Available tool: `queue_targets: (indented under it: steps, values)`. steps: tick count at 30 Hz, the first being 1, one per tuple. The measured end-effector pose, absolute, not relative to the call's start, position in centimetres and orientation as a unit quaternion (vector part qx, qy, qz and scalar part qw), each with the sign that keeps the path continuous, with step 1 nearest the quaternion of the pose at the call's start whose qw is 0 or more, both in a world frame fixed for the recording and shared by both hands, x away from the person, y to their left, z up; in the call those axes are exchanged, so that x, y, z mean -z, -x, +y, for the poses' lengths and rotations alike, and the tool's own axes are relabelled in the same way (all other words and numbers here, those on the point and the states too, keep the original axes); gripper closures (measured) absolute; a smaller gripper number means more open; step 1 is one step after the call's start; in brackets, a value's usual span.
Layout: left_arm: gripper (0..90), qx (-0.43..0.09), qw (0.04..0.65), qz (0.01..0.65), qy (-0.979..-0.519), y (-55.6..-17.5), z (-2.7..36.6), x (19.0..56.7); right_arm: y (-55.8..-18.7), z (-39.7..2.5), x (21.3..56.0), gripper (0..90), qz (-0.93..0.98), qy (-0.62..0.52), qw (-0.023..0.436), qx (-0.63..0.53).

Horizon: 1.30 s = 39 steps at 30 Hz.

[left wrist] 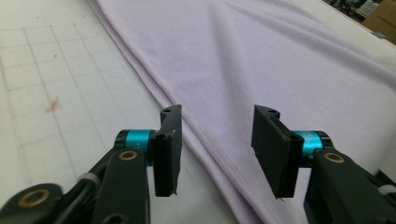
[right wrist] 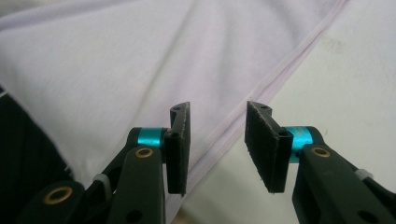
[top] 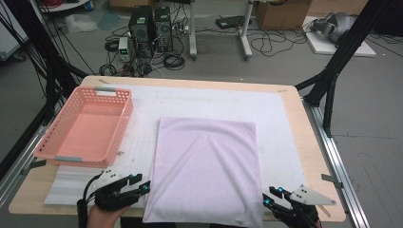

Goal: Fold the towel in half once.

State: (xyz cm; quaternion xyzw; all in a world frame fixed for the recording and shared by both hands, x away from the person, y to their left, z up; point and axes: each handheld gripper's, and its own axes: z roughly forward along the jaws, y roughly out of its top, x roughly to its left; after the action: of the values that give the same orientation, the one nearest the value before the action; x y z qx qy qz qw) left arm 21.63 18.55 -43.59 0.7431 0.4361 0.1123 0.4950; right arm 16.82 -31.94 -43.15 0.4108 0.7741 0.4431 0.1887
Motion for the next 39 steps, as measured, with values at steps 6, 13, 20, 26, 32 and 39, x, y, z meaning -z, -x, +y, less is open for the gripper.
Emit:
queue_targets:
  steps: [6,13,20,26,32,39]
  values:
    - [60.1,-0.112,0.471,0.447,-0.753,-26.5,17.2,43.8,-19.1,-31.9,43.3,59.1,0.774,-0.41,0.189,-0.444]
    - [62.3,-0.136,0.439,0.433,-0.775,-30.1,15.5,44.9,-21.3,-32.4,43.4,57.5,0.767,-0.423,0.188,-0.443]
    - [89.6,-0.199,0.409,0.401,-0.795,-30.1,15.4,45.0,-23.1,-33.0,43.5,57.1,0.76,-0.433,0.192,-0.444]
    - [89.6,-0.189,0.427,0.436,-0.769,-30.3,18.2,45.0,-24.3,-32.7,43.7,56.9,0.761,-0.437,0.19,-0.441]
    - [65.8,-0.151,0.436,0.417,-0.783,-30.5,16.4,45.1,-24.8,-31.7,44.1,56.9,0.775,-0.426,0.185,-0.428]
    - [81.1,-0.195,0.406,0.372,-0.811,-29.8,15.1,45.1,-24.6,-31.9,44.3,56.7,0.775,-0.43,0.184,-0.426]
